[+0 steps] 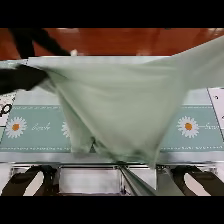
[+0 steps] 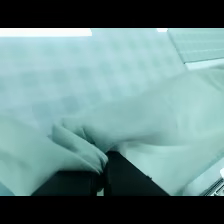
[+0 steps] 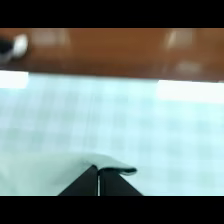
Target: Fold the shirts.
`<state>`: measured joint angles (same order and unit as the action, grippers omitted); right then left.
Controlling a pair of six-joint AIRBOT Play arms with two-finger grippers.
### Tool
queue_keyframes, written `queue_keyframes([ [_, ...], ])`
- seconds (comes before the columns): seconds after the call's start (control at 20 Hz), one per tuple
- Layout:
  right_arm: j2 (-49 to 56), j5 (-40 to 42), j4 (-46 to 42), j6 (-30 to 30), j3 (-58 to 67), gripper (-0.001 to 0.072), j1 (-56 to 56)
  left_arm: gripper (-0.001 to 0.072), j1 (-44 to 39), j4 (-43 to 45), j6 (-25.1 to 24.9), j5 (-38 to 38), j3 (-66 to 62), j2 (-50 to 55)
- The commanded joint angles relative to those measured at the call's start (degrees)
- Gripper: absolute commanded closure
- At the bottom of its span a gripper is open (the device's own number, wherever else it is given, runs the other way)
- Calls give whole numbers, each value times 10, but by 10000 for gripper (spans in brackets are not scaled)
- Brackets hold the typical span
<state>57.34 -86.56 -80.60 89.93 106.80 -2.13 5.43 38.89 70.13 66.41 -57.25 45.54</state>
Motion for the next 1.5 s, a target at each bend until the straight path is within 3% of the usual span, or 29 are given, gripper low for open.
queue_keyframes([
  [0.0, 141, 33, 35, -5, -52, 694, 0, 681, -38, -3, -42, -135, 90, 113],
  [0.15, 262, 78, 59, 8, -52, 694, 0, 681, -38, -3, -45, -184, 56, 225],
  [0.3, 344, 123, 105, 30, -52, 690, 0, 681, -38, -3, -45, -170, 1, 312],
  [0.35, 360, 132, 116, 40, -52, 650, -2, 681, -38, -3, -45, -159, -15, 333],
  [0.45, 374, 121, 140, 51, -52, 295, -14, 681, -38, -3, -45, -136, -36, 356],
  [0.65, 337, -21, 99, 27, -113, 306, -67, 681, -37, -3, -45, -122, -40, 359],
  [0.75, 259, -5, 68, 26, -268, 306, -71, 680, -37, -3, -45, -117, -40, 359],
  [0.95, 92, 41, 120, 1, -619, 306, -69, 681, -37, -3, -45, -117, -40, 359],
  [1.05, 51, 51, 123, -2, -721, 306, -68, 680, -37, -3, -45, -117, -40, 359],
  [1.2, 41, 81, 137, -13, -788, 306, -68, 681, -37, -3, -45, -113, -40, 359],
  [1.45, 91, 132, 186, -49, -789, 306, -67, 680, -37, -3, -45, -103, -40, 359],
])
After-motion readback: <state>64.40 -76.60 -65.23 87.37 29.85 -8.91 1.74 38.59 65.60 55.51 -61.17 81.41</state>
